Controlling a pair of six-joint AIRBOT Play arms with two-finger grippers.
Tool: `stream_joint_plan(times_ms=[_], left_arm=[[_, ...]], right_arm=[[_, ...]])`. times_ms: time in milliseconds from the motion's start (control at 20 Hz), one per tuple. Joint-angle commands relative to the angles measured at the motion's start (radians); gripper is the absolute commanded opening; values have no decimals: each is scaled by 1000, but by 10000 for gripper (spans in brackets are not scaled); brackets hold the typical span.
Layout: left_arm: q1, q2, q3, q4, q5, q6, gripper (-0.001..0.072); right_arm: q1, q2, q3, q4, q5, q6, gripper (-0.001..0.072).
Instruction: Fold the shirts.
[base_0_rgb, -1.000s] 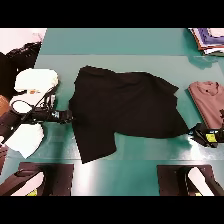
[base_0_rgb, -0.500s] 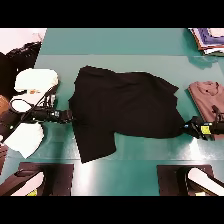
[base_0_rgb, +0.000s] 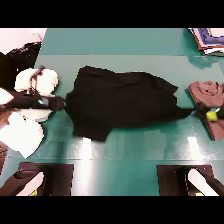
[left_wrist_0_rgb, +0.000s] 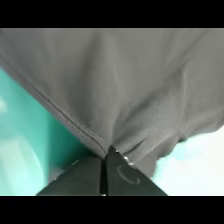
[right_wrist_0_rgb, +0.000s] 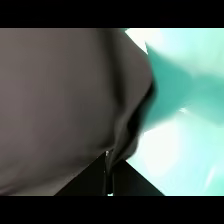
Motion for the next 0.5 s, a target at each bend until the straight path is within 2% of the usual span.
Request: stream_joint_plan(times_ms=[0, 150, 300, 450], left_arm=[[1, 55, 333, 43, -60, -48, 26], [1, 55, 697, 47, -68, -50, 26], [1, 55, 1034, 65, -50, -96, 26], [1, 55, 1282, 67, 1, -105, 26]], right_arm=[[67, 134, 290, 1, -6, 29, 17], [84, 205, 587, -6, -64, 29, 17], [36, 237, 858, -6, -86, 29, 17], [-42, 257, 1037, -6, -75, 29, 17]])
